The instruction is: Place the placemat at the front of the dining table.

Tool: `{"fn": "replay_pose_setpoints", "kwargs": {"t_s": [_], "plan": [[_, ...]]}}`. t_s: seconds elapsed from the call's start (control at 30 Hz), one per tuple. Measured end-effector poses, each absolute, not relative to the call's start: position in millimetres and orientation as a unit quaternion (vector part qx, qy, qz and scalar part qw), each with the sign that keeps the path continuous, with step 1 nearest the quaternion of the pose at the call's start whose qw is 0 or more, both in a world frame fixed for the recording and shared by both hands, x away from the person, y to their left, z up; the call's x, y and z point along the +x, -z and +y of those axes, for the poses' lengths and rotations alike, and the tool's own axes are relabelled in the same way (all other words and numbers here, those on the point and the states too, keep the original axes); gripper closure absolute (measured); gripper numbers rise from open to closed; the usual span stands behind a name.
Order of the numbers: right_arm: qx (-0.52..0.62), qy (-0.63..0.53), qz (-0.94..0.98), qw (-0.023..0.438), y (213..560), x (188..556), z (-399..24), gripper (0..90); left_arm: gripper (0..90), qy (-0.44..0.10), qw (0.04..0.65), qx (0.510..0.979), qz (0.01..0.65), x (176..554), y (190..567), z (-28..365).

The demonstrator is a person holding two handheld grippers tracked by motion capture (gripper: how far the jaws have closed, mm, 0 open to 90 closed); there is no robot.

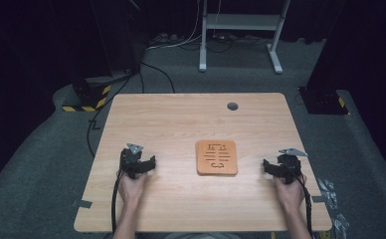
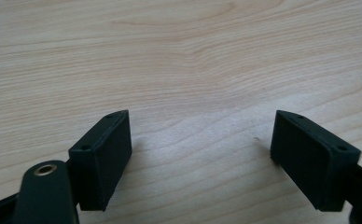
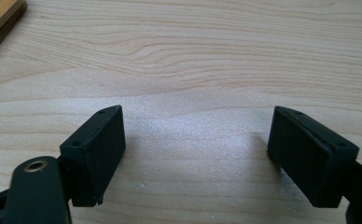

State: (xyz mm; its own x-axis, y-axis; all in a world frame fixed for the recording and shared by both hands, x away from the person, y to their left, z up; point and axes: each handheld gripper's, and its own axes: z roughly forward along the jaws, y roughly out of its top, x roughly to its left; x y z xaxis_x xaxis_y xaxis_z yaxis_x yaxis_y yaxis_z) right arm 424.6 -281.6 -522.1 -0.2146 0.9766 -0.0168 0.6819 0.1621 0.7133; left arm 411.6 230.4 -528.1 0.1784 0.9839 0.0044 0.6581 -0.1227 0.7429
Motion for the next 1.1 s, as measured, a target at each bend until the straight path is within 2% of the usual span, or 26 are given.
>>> {"fn": "replay_pose_setpoints", "kwargs": {"t_s": [1.1], "plan": [[0.571, -0.302, 0.720, 0.254, 523.3, 428.2, -280.4, 18.5, 20.5, -0.256, 0.313, 0.705, 0.582, 414.1, 528.0, 231.6]]}}
